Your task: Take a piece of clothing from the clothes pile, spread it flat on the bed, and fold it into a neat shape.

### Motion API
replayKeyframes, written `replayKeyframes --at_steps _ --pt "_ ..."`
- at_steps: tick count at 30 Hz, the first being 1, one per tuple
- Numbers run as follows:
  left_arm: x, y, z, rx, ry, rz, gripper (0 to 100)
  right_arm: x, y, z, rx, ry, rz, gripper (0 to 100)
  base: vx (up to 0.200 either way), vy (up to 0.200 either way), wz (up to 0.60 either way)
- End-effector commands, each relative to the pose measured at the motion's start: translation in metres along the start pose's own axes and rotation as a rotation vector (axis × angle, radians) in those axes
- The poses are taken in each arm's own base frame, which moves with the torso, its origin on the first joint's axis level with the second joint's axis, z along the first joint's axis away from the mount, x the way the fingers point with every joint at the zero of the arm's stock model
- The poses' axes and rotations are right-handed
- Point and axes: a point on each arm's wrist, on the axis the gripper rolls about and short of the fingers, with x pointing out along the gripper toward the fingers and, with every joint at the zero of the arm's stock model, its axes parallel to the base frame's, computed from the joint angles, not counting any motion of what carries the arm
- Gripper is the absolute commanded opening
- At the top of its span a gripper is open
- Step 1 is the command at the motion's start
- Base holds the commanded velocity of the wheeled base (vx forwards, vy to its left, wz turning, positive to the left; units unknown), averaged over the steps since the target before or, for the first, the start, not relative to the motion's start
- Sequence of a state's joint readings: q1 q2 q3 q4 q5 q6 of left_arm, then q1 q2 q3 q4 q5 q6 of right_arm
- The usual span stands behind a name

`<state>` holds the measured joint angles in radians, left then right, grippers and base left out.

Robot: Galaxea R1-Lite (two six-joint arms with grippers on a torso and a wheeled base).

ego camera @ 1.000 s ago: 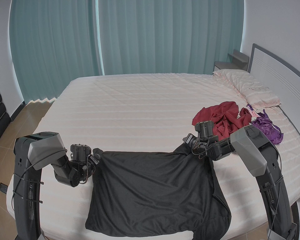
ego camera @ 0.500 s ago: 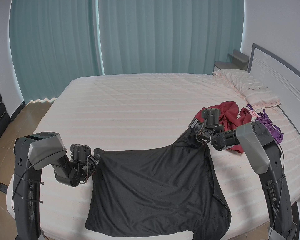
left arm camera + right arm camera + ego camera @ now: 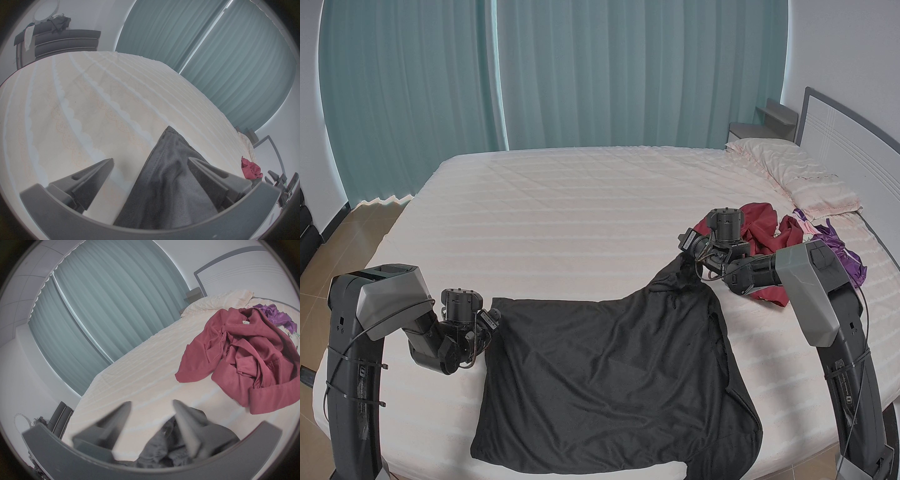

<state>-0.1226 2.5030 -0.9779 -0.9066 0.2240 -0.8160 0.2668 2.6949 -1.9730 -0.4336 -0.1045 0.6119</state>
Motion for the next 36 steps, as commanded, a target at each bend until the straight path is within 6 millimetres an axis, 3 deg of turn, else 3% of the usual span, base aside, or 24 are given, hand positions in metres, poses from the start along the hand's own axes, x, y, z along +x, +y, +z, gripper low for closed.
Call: replayKeyframes --at_steps 1,7,14,19,28,36 --pt "0.001 0.001 -0.001 0.000 0.000 0.002 100 0.001 -0.001 -0.002 -0.002 -0.006 0.002 100 0.000 0.000 0.00" --pt "0.001 0.000 -0.001 0.001 0.001 0.001 100 -0.005 -0.010 -0.011 -0.011 0.042 -0.033 100 0.000 0.000 0.00" --pt "0.000 0.000 0.001 -0.014 -0.004 -0.003 100 -0.027 -0.049 -0.022 -0.044 0.148 -0.141 100 0.000 0.000 0.00" --pt "0.001 -0.002 0.006 -0.056 -0.039 -0.034 100 -0.053 -0.077 -0.022 -0.093 0.222 -0.196 100 0.000 0.000 0.00" --pt "-0.001 0.003 0.004 -0.055 -0.032 -0.020 100 -0.094 -0.112 -0.041 -0.202 0.315 -0.228 100 0.000 0.000 0.00" --pt "-0.002 0.004 0.003 -0.053 -0.026 -0.018 100 -0.142 -0.127 -0.052 -0.330 0.414 -0.158 100 0.000 0.000 0.00"
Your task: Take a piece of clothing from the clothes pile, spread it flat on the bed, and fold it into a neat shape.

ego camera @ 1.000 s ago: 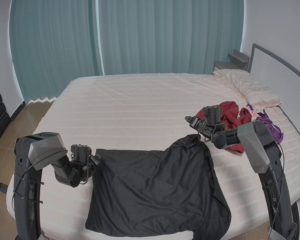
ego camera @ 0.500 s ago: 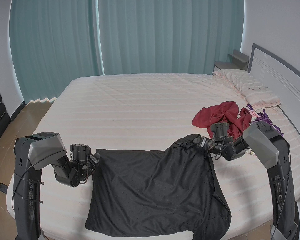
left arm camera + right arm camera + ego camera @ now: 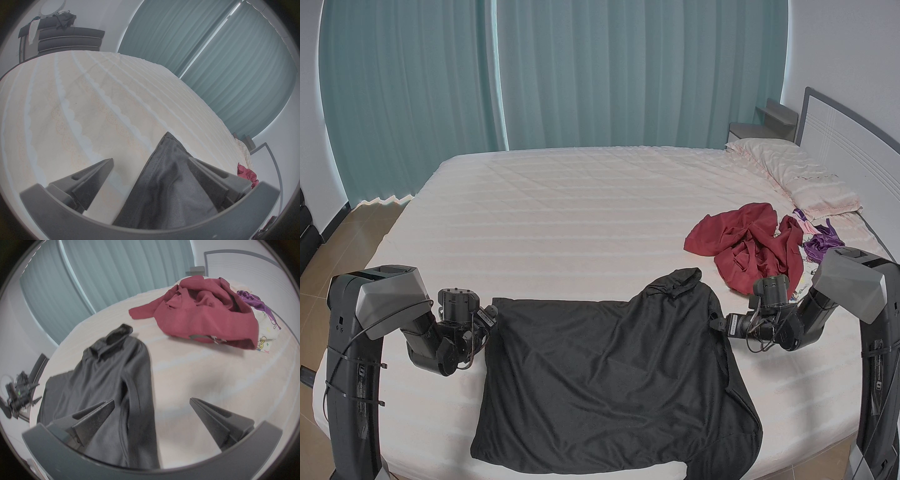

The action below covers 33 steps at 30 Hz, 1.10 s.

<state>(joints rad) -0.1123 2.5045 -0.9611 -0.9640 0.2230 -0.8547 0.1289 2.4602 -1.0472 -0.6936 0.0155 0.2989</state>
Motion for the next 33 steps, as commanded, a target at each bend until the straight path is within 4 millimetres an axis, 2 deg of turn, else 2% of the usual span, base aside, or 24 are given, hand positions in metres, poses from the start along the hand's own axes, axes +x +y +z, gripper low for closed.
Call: replayKeyframes --at_steps 1,8,16,21,25,33 --pt "-0.002 0.002 -0.001 0.000 0.003 0.004 100 -0.038 -0.013 -0.014 -0.092 0.027 0.022 100 0.000 0.000 0.00" --pt "-0.004 0.004 -0.002 0.002 0.013 0.010 100 -0.057 -0.014 -0.036 -0.239 0.106 0.029 100 0.000 0.000 0.00" --pt "-0.004 0.004 -0.003 0.005 0.015 0.011 100 -0.063 -0.006 -0.053 -0.301 0.166 0.039 100 0.000 0.000 0.00" --pt "-0.004 0.004 -0.003 0.007 0.015 0.011 100 -0.066 -0.008 -0.061 -0.379 0.198 0.037 100 0.000 0.000 0.00" --pt "-0.004 0.004 -0.003 0.008 0.016 0.012 100 -0.066 -0.014 -0.062 -0.389 0.198 -0.024 100 0.000 0.000 0.00" --pt "-0.004 0.004 -0.004 0.009 0.017 0.011 100 -0.074 -0.041 -0.063 -0.387 0.225 -0.086 100 0.000 0.000 0.00"
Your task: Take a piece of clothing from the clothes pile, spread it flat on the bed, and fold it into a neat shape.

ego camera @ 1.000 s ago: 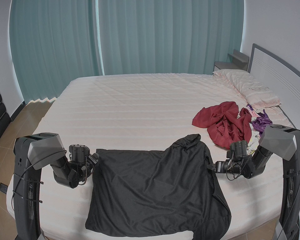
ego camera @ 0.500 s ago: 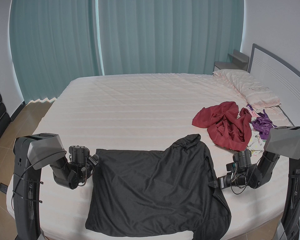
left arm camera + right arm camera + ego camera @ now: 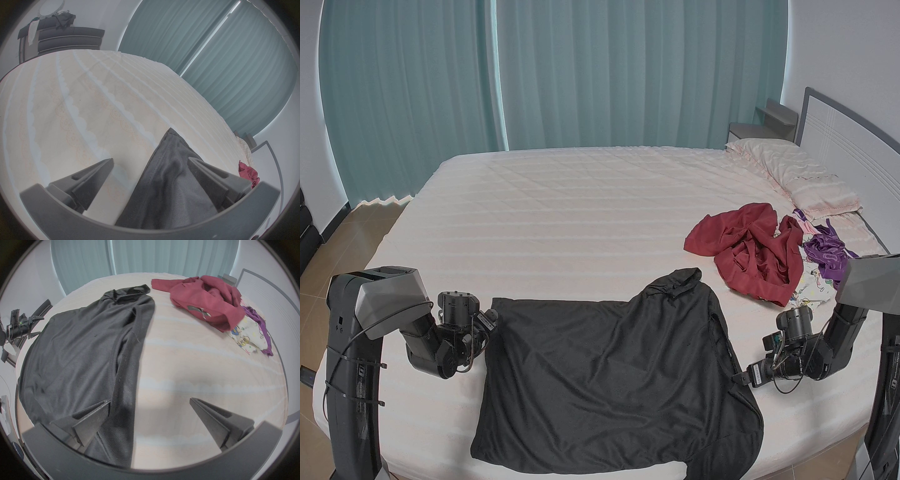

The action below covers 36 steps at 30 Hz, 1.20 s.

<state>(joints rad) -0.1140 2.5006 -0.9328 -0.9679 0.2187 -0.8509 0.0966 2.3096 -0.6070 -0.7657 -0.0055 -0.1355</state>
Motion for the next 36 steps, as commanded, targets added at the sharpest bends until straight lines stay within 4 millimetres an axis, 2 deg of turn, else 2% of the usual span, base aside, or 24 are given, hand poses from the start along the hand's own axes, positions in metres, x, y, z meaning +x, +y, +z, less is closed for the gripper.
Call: replayKeyframes --at_steps 1,10,21,25,27,33,34,36 --pt "0.000 -0.001 0.000 0.000 -0.001 -0.002 100 -0.003 -0.014 -0.008 0.028 0.018 -0.027 100 0.000 0.000 0.00" --pt "0.000 -0.001 0.000 -0.001 -0.002 -0.003 100 -0.018 -0.041 -0.017 0.103 0.018 -0.056 100 0.000 0.000 0.00" --pt "0.000 0.000 0.000 0.001 -0.001 -0.002 100 -0.022 -0.066 -0.028 0.175 0.028 -0.080 100 0.000 0.000 0.00" --pt "0.000 0.000 0.000 0.000 -0.003 0.000 100 -0.025 -0.067 -0.025 0.174 -0.007 -0.070 100 0.000 0.000 0.00" --pt "0.000 0.000 0.000 0.000 -0.003 0.000 100 -0.034 -0.065 -0.019 0.172 -0.073 -0.010 100 0.000 0.000 0.00" --pt "0.000 0.000 0.000 0.001 -0.002 0.000 100 -0.039 -0.059 -0.023 0.166 -0.074 0.057 100 0.000 0.000 0.00" --pt "0.000 0.000 0.000 0.003 -0.002 0.000 100 -0.036 -0.050 -0.031 0.160 -0.037 0.107 100 0.000 0.000 0.00" --pt "0.000 0.000 -0.001 0.003 0.000 0.000 100 -0.030 -0.046 -0.038 0.159 -0.003 0.121 100 0.000 0.000 0.00"
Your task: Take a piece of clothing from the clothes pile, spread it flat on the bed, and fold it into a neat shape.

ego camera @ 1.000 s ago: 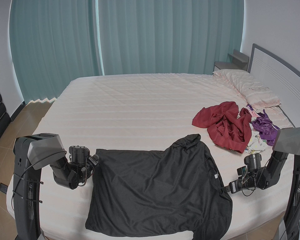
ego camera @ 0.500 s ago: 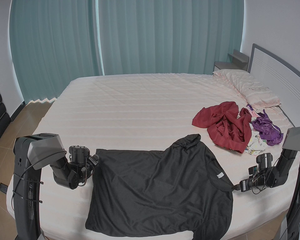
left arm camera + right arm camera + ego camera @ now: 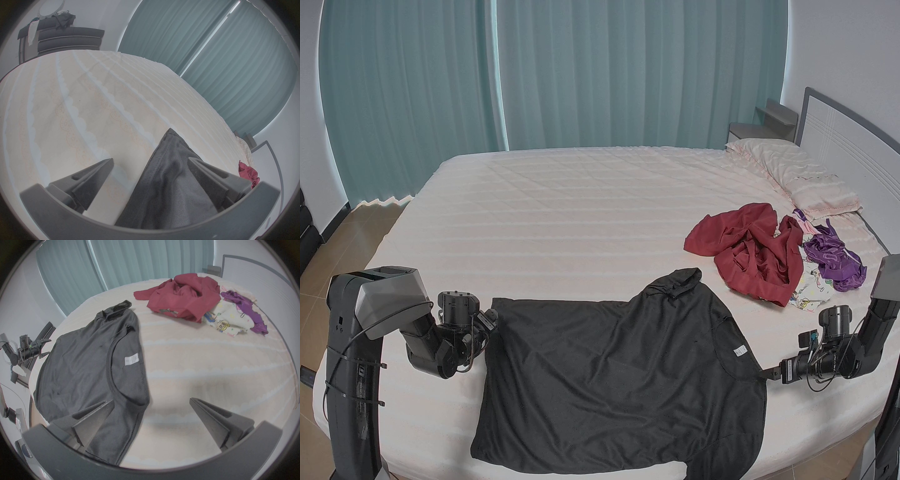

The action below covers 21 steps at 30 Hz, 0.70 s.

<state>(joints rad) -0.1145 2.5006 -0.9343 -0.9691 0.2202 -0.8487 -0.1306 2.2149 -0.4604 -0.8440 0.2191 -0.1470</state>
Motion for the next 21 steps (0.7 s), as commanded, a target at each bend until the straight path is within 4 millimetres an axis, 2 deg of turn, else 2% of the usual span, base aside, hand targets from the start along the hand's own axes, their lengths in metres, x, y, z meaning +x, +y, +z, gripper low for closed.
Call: replayKeyframes --at_steps 1,5,14,21 --pt "0.000 0.000 -0.001 0.001 0.002 0.000 100 0.009 0.009 -0.015 -0.004 0.066 0.040 100 0.000 0.000 0.00" --pt "0.000 0.000 0.000 -0.002 0.000 0.000 100 0.017 0.010 -0.019 0.003 0.071 0.046 100 0.000 0.000 0.00" --pt "-0.006 -0.008 0.003 -0.012 -0.068 -0.114 100 0.015 0.028 -0.005 0.142 0.018 0.077 100 0.000 0.000 0.00" --pt "0.009 -0.015 0.014 0.099 -0.075 -0.113 100 0.009 0.029 -0.002 0.172 0.000 0.077 100 0.000 0.000 0.00"
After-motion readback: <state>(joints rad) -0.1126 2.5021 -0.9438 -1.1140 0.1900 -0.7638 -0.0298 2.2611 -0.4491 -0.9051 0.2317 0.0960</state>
